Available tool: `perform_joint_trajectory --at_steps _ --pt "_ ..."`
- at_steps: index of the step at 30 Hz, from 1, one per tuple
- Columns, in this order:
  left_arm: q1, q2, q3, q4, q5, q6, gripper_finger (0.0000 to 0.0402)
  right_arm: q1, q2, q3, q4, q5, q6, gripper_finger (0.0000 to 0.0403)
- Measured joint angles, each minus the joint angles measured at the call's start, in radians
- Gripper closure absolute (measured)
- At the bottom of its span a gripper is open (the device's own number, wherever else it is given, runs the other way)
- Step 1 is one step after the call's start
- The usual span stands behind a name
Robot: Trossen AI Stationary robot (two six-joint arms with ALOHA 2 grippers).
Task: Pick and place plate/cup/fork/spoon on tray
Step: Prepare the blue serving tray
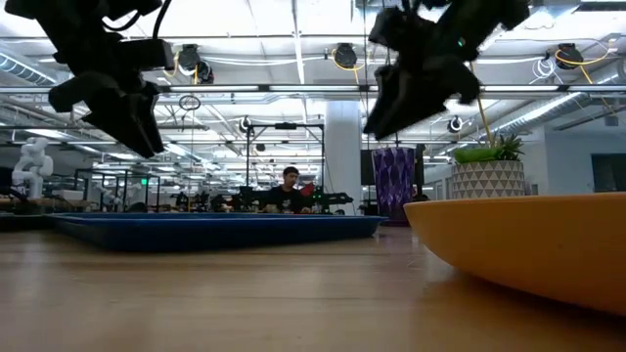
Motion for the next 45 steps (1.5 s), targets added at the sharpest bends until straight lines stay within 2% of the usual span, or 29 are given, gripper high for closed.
perform_joint_trajectory --at_steps 4,11,13,19,34,39,45 --pt "-0.028 0.025 0.000 0.021 -0.021 -0.040 0.0206 0.022 0.082 0.001 -0.009 -0.040 -0.002 0.0192" --pt "-0.048 0.038 0.000 0.068 -0.054 -0.059 0.0206 0.045 0.227 0.002 0.110 -0.035 -0.095 0.0197" --pt "-0.054 0.038 0.000 0.072 -0.054 -0.073 0.0206 0.045 0.250 0.001 0.114 -0.004 -0.104 0.0197" --pt "-0.062 0.038 0.000 0.072 -0.055 -0.094 0.0206 0.043 0.260 0.002 0.165 0.069 -0.136 0.0197" --pt "-0.066 0.038 0.000 0.086 -0.072 -0.087 0.0206 0.025 0.318 0.002 0.207 0.065 -0.174 0.0204" --pt "-0.066 0.038 0.000 0.087 -0.073 -0.087 0.0206 0.011 0.325 0.001 0.213 0.064 -0.199 0.0244" --pt "-0.066 0.038 0.000 0.085 -0.081 -0.076 0.0206 0.010 0.325 0.001 0.195 0.066 -0.258 0.0356"
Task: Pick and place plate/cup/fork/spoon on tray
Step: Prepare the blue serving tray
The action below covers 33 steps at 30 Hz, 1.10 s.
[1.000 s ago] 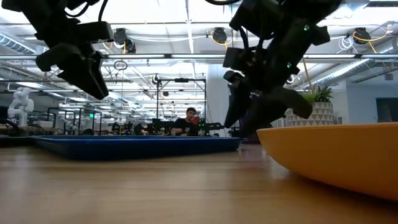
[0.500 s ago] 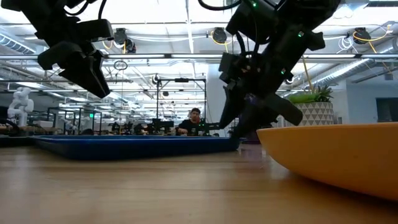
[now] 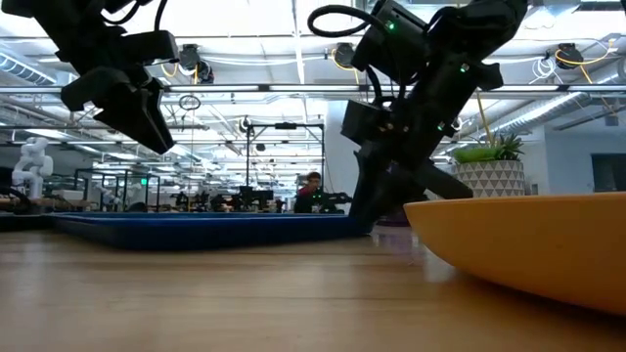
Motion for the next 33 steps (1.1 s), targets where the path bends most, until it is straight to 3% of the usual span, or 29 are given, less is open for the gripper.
perform_joint_trajectory --at_steps 3,11,20,26,33 --pt "0.001 0.000 0.000 0.000 -0.004 0.001 0.0206 0.000 -0.002 0.000 -0.026 0.001 -0.043 0.0388" --pt "0.001 0.000 0.000 0.000 -0.007 0.001 0.0206 0.009 -0.006 0.004 -0.193 0.100 -0.252 0.0397" --pt "0.001 0.000 0.000 -0.001 -0.007 0.009 0.0206 0.023 -0.010 0.003 -0.330 0.096 -0.366 0.0397" --pt "0.001 0.000 0.000 -0.002 -0.010 0.016 0.0206 0.059 -0.059 0.001 -0.371 0.082 -0.329 0.0398" --pt "0.000 0.000 0.000 -0.009 -0.026 0.016 0.0206 0.082 -0.147 -0.004 -0.566 0.008 -0.115 0.0398"
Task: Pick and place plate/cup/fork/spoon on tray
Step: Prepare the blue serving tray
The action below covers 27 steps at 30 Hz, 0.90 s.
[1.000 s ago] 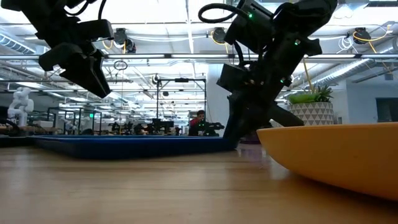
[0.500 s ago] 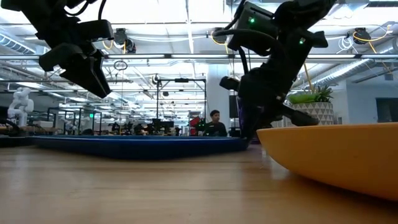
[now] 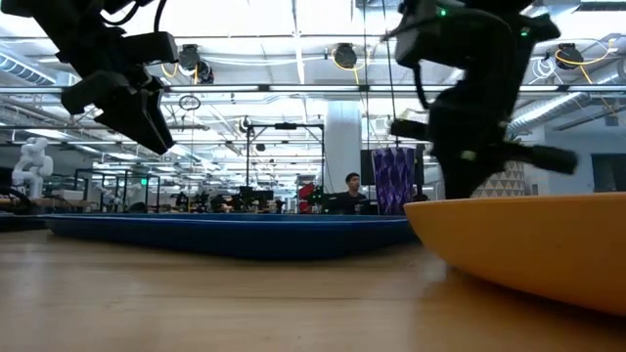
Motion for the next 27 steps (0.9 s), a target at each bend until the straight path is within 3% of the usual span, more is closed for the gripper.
perform_joint_trajectory --at_steps 7,11,16,21,27 --pt "0.000 0.000 0.000 0.000 -0.014 -0.004 0.0206 0.020 -0.061 -0.034 -0.049 0.061 0.172 0.0400" --pt "0.001 0.000 0.000 -0.018 -0.060 -0.037 0.0206 0.012 -0.115 -0.034 -0.001 0.060 0.352 0.0401" --pt "0.071 -0.001 0.004 -0.101 -0.133 -0.243 0.0206 -0.009 -0.199 -0.034 0.092 0.067 0.645 0.0396" --pt "0.198 -0.001 0.030 -0.220 -0.068 -0.474 0.0206 -0.064 -0.275 -0.033 0.099 0.037 0.926 0.0348" --pt "0.379 -0.001 0.050 -0.232 -0.032 -0.436 0.0206 -0.132 -0.302 -0.072 0.097 -0.026 1.104 0.0265"
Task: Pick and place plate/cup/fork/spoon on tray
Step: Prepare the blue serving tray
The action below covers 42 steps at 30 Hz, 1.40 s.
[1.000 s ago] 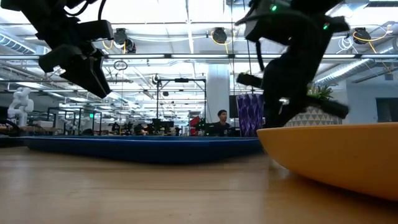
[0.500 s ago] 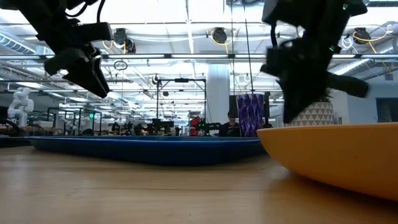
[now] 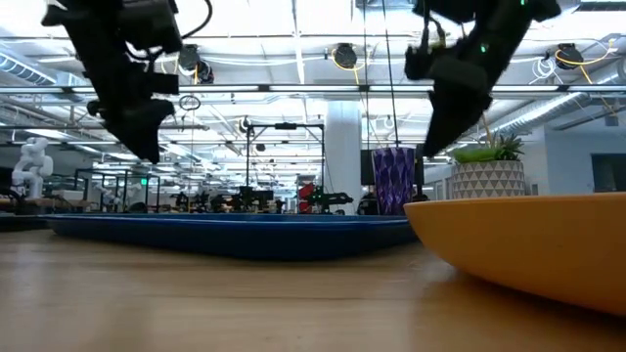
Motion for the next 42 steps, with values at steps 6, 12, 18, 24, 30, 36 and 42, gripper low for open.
perform_joint_trajectory --at_steps 6,12,18,24,30,36,42 --pt "0.144 0.000 0.000 0.050 0.038 0.118 0.0206 -0.048 0.047 -0.114 0.197 -0.090 -0.010 0.0231" --pt "0.153 0.000 -0.013 0.115 0.175 0.240 0.0206 -0.074 0.074 -0.123 0.382 -0.113 -0.115 0.0245" --pt "0.094 0.008 -0.102 0.243 0.360 0.251 0.0206 -0.115 0.134 -0.129 0.423 -0.197 -0.154 0.0258" --pt "0.078 0.021 -0.207 0.254 0.350 0.174 0.0206 -0.131 0.205 -0.170 0.469 -0.193 -0.178 0.0259" --pt "0.078 0.019 -0.255 0.267 0.347 0.110 0.0206 -0.150 0.203 -0.185 0.461 -0.192 -0.196 0.0259" --pt "0.079 0.019 -0.262 0.272 0.347 0.105 0.0206 -0.203 0.203 -0.200 0.452 -0.168 -0.212 0.0259" --pt "0.079 0.019 -0.262 0.277 0.347 0.128 0.0206 -0.203 0.193 -0.204 0.444 -0.221 -0.211 0.0259"
